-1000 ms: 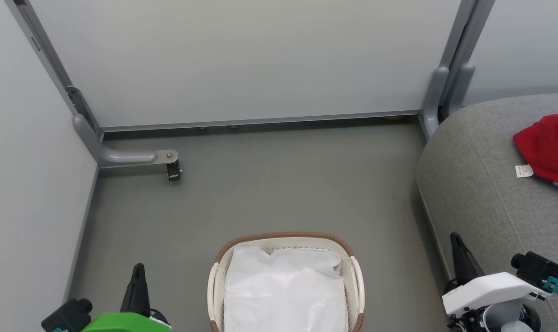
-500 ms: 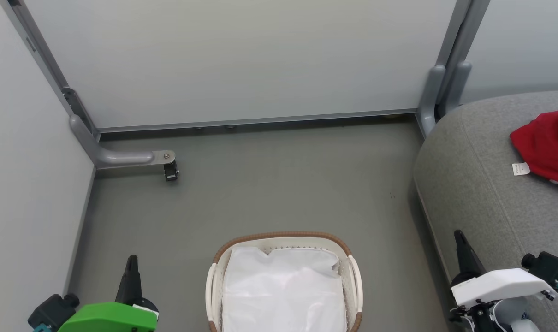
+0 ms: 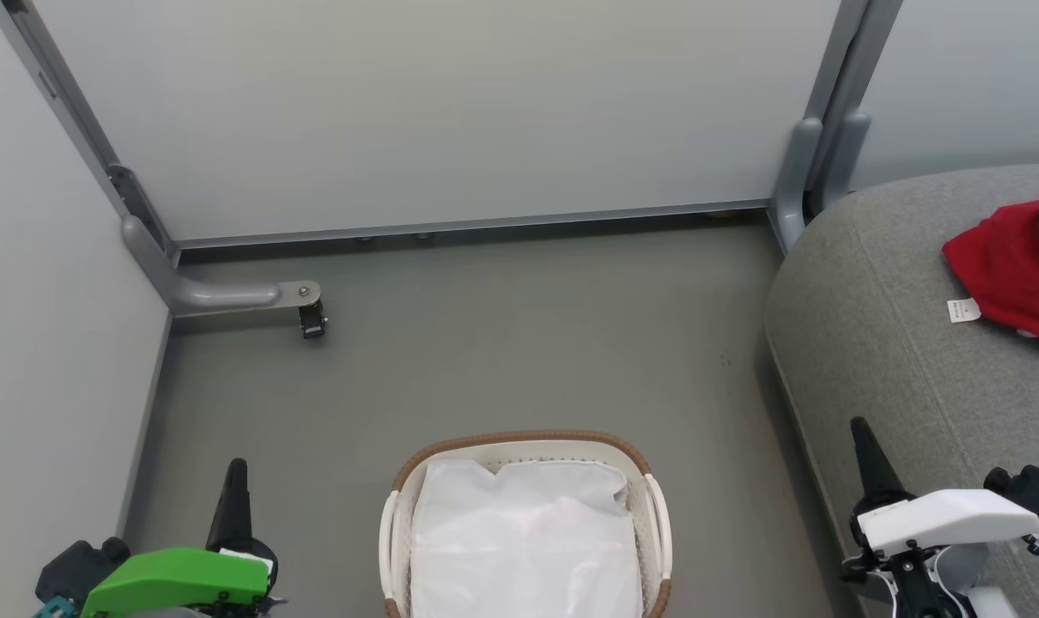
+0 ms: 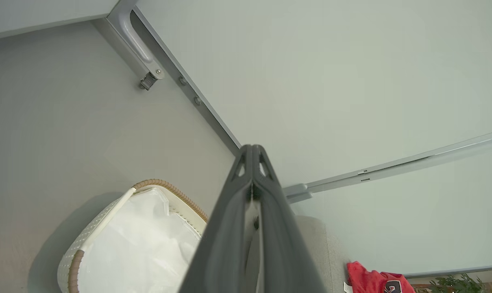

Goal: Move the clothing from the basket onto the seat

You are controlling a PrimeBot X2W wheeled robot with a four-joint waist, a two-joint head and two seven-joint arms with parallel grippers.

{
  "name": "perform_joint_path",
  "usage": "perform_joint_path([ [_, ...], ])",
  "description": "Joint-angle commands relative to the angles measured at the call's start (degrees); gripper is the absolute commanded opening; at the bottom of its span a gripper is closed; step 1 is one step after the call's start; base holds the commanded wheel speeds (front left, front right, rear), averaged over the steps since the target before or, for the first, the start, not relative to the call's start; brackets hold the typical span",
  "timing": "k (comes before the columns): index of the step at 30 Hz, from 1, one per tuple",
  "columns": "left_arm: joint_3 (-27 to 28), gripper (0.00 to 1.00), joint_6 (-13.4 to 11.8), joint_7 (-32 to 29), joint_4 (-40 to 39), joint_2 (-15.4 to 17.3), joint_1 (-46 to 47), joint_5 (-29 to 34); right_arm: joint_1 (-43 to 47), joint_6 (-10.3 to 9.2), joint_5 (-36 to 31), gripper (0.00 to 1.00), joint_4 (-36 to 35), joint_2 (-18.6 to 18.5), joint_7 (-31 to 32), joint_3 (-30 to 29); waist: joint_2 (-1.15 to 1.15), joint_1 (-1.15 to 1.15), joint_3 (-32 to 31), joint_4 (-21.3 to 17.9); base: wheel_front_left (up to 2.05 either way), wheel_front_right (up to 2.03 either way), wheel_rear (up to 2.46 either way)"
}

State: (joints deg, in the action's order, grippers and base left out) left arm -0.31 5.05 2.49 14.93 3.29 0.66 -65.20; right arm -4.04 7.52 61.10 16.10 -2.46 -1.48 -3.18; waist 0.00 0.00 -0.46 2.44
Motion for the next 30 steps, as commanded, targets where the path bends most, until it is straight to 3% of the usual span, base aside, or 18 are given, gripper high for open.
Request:
perform_joint_path([
  [1,0.37,0.00,0.39,-0.32,-0.65,0.55,1.57,-1.57,-1.03,-0.02,1.65,0.00,-0.78,-0.35,0.39,-0.33,0.00,0.00,0.01,-0.05,0.00,0.00,0.00],
  [30,3.39,0.00,1.60,-4.54,-0.91,0.51,3.94,-15.32,-1.70,-0.03,17.06,0.00,-1.56,-0.46,4.44,-1.96,0.00,0.00,0.30,-1.13,0.00,0.00,0.00],
])
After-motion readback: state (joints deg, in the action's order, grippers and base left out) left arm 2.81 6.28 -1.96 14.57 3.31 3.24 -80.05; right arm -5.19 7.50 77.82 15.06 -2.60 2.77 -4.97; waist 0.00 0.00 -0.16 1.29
